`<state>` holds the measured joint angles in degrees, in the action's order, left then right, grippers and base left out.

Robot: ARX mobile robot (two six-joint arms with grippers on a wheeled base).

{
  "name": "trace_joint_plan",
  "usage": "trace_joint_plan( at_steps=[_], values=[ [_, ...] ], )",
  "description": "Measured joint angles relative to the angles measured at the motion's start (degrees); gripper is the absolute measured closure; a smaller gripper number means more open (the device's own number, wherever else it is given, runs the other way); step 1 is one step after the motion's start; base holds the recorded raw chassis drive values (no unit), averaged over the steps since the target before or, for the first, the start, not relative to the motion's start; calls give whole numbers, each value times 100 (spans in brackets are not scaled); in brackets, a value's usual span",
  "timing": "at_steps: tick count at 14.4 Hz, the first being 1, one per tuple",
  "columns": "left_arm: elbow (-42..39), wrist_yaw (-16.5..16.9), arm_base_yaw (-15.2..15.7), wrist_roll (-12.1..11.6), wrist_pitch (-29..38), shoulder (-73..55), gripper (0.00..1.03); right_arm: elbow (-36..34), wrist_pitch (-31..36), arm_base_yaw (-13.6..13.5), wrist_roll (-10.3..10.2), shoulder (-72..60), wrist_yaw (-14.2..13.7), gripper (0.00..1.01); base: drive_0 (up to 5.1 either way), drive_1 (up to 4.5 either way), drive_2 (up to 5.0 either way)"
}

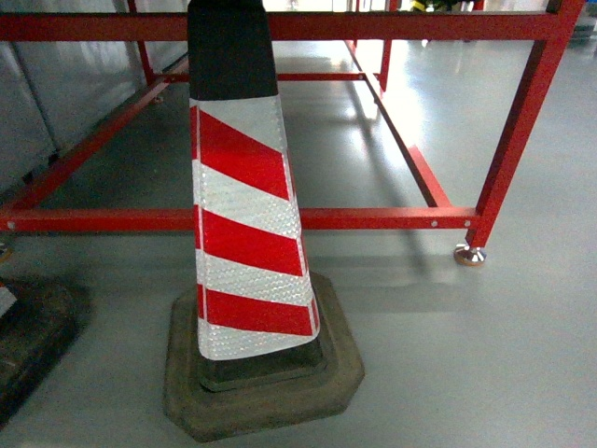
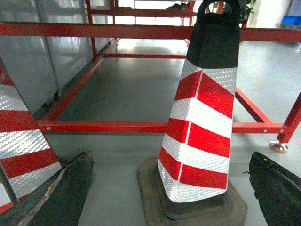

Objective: Pick blue part to blue bin on bottom shelf

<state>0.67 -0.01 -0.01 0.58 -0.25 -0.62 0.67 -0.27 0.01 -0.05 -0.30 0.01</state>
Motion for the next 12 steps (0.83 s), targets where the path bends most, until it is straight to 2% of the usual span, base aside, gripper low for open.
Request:
trace_joint_plan(
  at_steps=[12],
  values=[
    [0, 13, 0, -9, -2, 0, 5, 0, -9, 0, -9, 0, 2, 3, 0, 0, 0]
  ],
)
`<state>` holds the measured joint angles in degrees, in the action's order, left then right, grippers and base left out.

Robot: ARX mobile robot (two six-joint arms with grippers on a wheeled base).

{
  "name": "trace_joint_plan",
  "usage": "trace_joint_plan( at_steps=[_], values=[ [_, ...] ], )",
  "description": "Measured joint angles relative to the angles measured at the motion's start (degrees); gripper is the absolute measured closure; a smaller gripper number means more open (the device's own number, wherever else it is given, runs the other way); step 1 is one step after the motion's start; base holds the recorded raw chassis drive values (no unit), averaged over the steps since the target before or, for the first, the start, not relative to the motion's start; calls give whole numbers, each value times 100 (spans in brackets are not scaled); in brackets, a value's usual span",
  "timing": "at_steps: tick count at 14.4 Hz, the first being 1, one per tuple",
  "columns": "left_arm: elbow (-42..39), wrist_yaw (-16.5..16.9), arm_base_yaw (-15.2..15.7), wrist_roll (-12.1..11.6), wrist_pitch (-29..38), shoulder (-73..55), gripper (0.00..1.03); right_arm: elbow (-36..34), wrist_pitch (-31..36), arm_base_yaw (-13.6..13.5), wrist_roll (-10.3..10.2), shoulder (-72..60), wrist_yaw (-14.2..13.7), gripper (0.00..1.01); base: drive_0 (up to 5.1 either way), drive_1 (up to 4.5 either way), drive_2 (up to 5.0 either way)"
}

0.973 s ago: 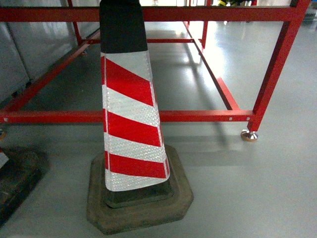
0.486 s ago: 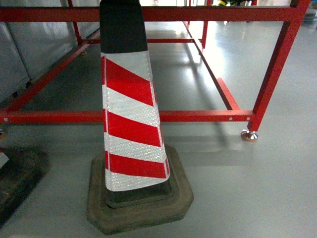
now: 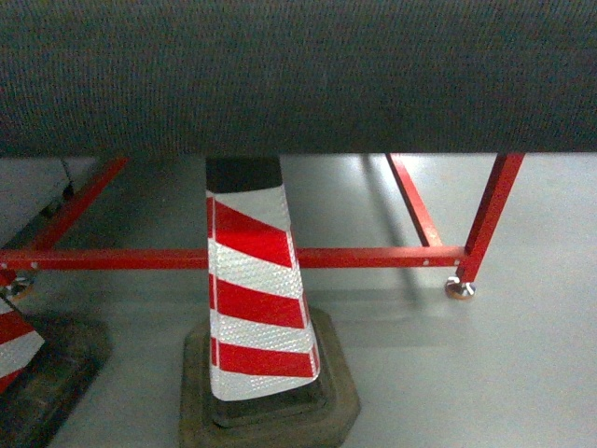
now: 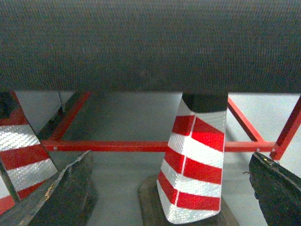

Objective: Pick blue part to blue bin on bottom shelf

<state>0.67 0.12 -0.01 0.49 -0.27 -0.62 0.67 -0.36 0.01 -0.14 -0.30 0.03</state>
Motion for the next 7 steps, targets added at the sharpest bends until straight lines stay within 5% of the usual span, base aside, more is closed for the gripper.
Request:
trace_joint_plan(
  at_steps=[7],
  values=[
    [0, -15, 0, -35, 0, 0, 5, 0, 9, 0, -2, 0, -7, 3, 0, 0, 0]
  ],
)
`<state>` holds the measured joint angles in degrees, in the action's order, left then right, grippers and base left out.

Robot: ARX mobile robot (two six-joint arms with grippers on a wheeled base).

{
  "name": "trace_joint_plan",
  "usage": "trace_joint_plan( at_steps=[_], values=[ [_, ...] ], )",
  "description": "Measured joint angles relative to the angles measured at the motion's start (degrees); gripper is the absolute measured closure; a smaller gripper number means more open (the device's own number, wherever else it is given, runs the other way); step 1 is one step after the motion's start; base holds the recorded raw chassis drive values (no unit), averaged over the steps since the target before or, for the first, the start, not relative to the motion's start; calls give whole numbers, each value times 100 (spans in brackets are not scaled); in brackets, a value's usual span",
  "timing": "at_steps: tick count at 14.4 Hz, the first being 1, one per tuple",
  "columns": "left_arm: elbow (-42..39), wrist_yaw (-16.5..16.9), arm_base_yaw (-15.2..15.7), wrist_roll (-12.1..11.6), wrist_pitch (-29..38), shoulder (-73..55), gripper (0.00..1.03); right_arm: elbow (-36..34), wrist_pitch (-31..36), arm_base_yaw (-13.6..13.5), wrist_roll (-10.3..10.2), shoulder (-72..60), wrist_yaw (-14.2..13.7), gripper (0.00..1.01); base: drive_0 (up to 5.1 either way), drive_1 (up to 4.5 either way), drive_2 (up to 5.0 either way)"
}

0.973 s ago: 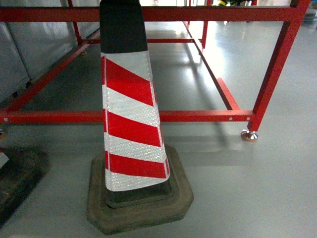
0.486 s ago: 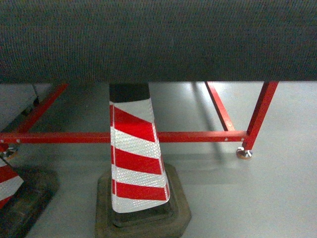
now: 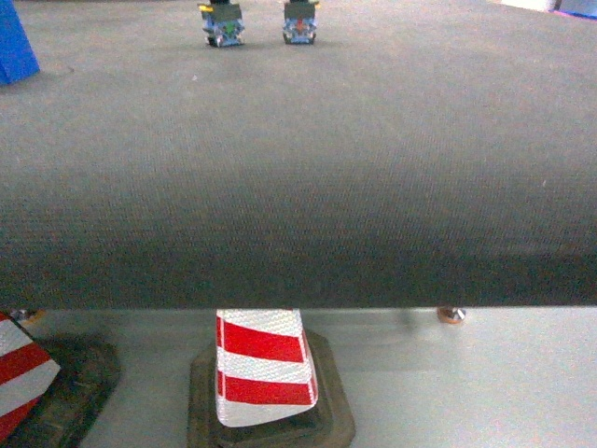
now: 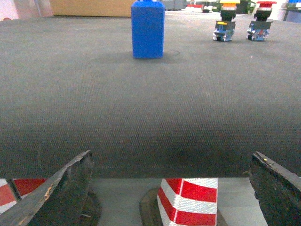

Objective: Pick blue part to blue bin on bottom shelf

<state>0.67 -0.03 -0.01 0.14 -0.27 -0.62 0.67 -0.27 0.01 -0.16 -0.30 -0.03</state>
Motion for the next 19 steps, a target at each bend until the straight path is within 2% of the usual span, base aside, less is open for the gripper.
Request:
trace_joint_plan(
  at_steps=[19],
  values=[
    [2, 0, 0, -17, 0, 0, 5, 0, 0, 0, 0, 0, 4, 3, 0, 0, 0]
  ],
)
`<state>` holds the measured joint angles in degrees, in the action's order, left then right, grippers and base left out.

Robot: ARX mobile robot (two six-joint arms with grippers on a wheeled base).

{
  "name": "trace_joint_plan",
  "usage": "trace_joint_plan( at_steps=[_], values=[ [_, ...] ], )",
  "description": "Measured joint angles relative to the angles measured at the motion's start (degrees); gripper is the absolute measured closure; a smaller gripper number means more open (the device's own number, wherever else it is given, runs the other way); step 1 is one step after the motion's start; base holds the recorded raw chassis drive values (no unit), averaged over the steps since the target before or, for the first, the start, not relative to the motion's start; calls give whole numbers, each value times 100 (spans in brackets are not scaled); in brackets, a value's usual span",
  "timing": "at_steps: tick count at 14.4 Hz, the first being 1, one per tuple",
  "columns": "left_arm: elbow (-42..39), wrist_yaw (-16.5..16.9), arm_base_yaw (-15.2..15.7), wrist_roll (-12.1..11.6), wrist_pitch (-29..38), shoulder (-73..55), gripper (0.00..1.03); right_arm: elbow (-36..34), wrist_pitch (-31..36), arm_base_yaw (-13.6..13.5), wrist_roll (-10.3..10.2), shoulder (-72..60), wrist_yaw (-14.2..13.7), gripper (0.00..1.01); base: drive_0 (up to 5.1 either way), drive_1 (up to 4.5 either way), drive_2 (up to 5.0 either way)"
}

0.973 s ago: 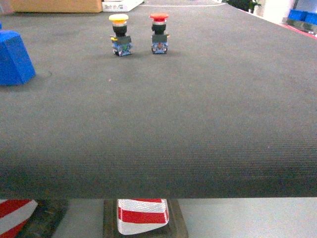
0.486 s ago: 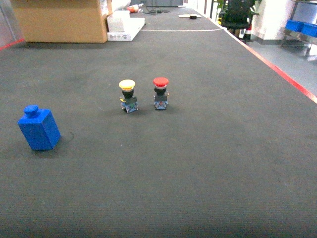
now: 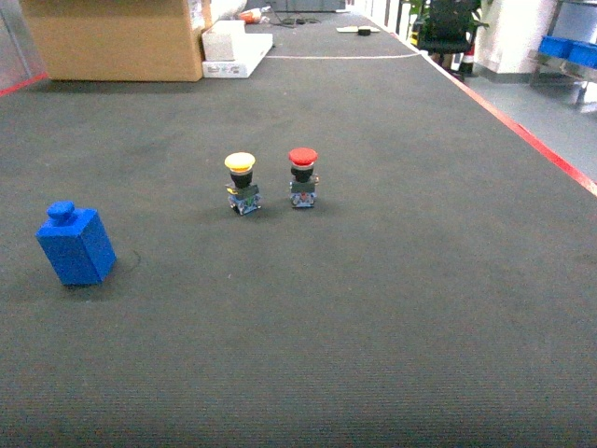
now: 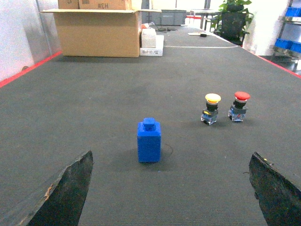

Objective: Pick blue part to blue bin on bottom shelf

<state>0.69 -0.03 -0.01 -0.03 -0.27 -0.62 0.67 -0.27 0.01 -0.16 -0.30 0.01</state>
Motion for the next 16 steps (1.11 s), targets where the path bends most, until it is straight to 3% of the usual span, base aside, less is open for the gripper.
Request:
trace_joint_plan(
  at_steps=[1, 2, 3, 4, 5, 7, 8, 10, 11, 13, 16],
  values=[
    [0, 2, 0, 0, 2, 0, 5, 0, 0, 0, 0, 0, 0, 3, 0, 0, 0],
    [48, -227, -83, 76, -232, -52, 5, 0, 0, 0, 0, 0, 0, 3, 0, 0, 0],
    [402, -1515, -706, 450, -1001, -680, 5, 0, -4, 0, 0, 0, -9, 3, 0, 0, 0],
    [470, -2170, -949, 619, -898, -1121, 5, 0, 0, 0, 2, 0, 4, 3, 0, 0, 0],
    [470, -2675, -885, 763, -813, -1279, 5, 0, 2, 7, 2, 0, -9, 3, 0, 0, 0],
    [529, -2597, -748, 809, -323, -1567, 5, 0, 0, 0, 2, 0, 0, 3, 0, 0, 0],
    [540, -2295, -654, 866, -59, -1834, 5, 0, 0, 0, 2, 0, 2, 3, 0, 0, 0],
    [704, -1576, -365, 850, 1556, -3217, 5, 0, 0, 0, 0, 0, 2, 3, 0, 0, 0],
    [933, -1266, -236, 723, 2524, -4275, 5, 0, -2, 0, 2, 0, 2, 3, 0, 0, 0],
    [1523, -870, -166, 614, 3858, -6175, 5, 0, -2, 0, 2, 0, 2, 3, 0, 0, 0],
    [2201, -446, -116, 481, 4572, -8048, 5, 0, -2, 0, 0, 0, 0, 3, 0, 0, 0]
  ],
)
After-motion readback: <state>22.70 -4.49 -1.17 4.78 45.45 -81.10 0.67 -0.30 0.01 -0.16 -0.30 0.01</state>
